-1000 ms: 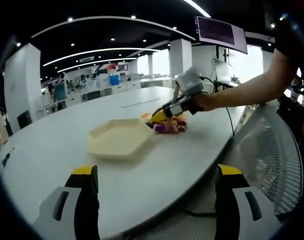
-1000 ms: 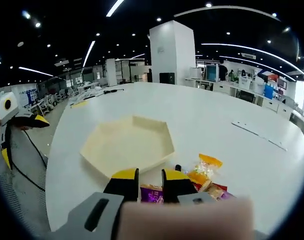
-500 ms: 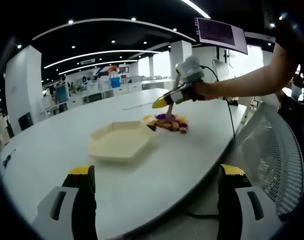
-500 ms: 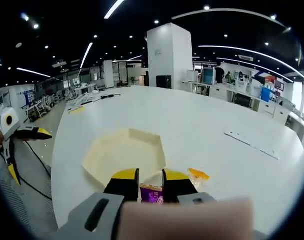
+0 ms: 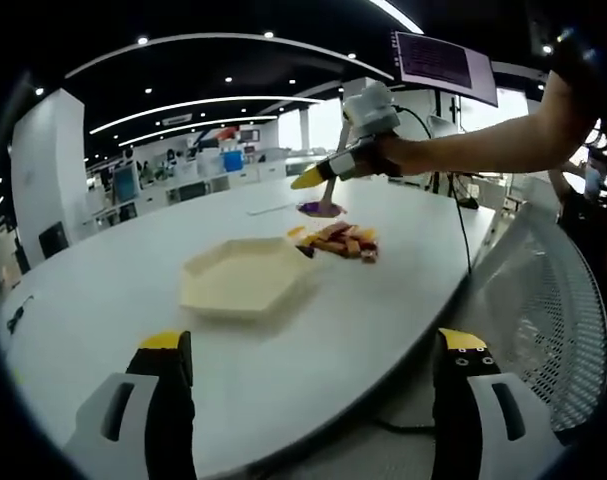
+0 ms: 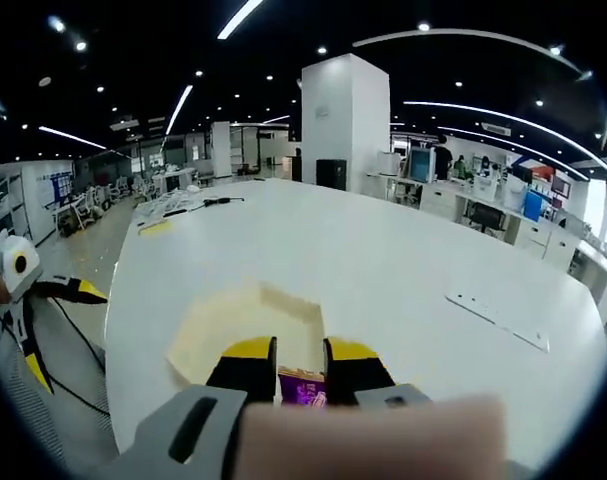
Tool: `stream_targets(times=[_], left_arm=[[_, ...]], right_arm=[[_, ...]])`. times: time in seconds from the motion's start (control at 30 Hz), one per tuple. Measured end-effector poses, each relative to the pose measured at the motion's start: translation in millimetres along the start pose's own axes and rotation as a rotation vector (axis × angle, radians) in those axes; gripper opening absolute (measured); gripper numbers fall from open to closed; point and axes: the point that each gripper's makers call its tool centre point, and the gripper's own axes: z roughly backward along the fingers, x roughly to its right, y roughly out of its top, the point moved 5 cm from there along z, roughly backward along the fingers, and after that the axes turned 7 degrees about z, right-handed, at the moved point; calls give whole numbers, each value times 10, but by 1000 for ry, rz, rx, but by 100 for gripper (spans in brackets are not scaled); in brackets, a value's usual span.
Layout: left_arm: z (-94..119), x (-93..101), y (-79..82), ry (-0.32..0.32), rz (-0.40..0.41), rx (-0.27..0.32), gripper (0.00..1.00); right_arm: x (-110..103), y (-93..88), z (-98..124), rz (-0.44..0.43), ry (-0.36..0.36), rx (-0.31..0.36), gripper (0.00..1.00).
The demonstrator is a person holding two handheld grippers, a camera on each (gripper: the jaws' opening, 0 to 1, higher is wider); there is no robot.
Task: Place the target food into the container with the food tongs after gripping and lifting it, then release it inside without dropping or visibly crushing the food.
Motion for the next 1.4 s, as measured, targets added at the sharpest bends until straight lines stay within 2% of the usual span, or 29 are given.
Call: stream_targets(times=[0.33,0.43,0.63,0.83,1.13,1.4], left_arm=[[1,-8,-7,8,1,-3,97],[9,-11,8,12,-4,12,94],[2,-25,15,22,-5,18,99],[1,-23,15,16,-3,16,100],[1,-29,13,16,-4,19,100],[-5,-33,25,16,-16,24,100]], right_arm=[[-122,309,-279,19,50,34,17],[-179,376,-383,30,66,40,18],[-346,440,-623,29,114,44,18],[-459,484,-780,34,135,58,21],[-464,517,-813,32,153,74,23],[-197,402,-539,9,99,67,23]])
